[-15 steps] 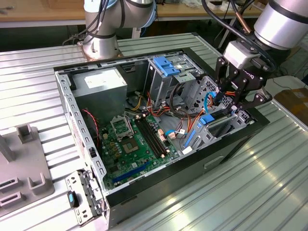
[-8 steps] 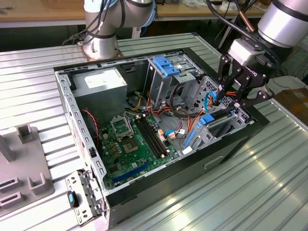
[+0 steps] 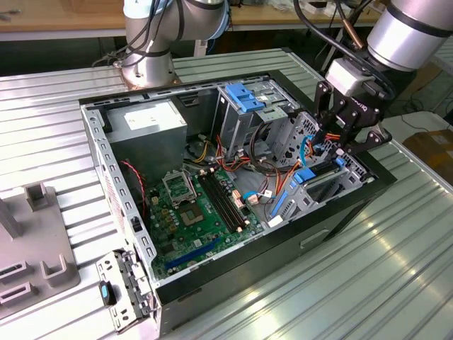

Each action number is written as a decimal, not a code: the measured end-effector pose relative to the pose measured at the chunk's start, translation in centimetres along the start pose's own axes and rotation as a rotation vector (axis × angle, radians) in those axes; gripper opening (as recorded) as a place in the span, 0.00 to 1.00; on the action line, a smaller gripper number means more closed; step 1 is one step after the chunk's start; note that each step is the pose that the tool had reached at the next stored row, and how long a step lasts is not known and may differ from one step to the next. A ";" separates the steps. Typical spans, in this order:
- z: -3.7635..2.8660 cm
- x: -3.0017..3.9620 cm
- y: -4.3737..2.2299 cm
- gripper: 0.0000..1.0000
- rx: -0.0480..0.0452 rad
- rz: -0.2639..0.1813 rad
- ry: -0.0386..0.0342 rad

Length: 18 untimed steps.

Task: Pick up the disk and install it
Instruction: 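Insert the first disk wire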

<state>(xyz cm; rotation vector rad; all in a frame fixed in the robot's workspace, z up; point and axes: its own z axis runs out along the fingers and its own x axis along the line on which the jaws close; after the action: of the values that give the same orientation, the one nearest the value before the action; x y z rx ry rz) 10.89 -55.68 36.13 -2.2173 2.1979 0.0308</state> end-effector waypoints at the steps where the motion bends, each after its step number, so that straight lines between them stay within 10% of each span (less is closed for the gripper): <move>1: 0.00 0.00 0.00 0.44 0.0000 0.000 0.0002; 9: 0.01 0.00 0.00 0.44 0.0000 0.000 -0.0007; 12: 0.01 0.00 0.00 0.18 0.0000 0.000 -0.0009; 18: 0.01 0.01 0.00 0.16 0.0000 0.000 -0.0012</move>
<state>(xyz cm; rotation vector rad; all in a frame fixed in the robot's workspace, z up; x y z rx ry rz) 10.89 -55.70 36.12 -2.2167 2.1973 0.0321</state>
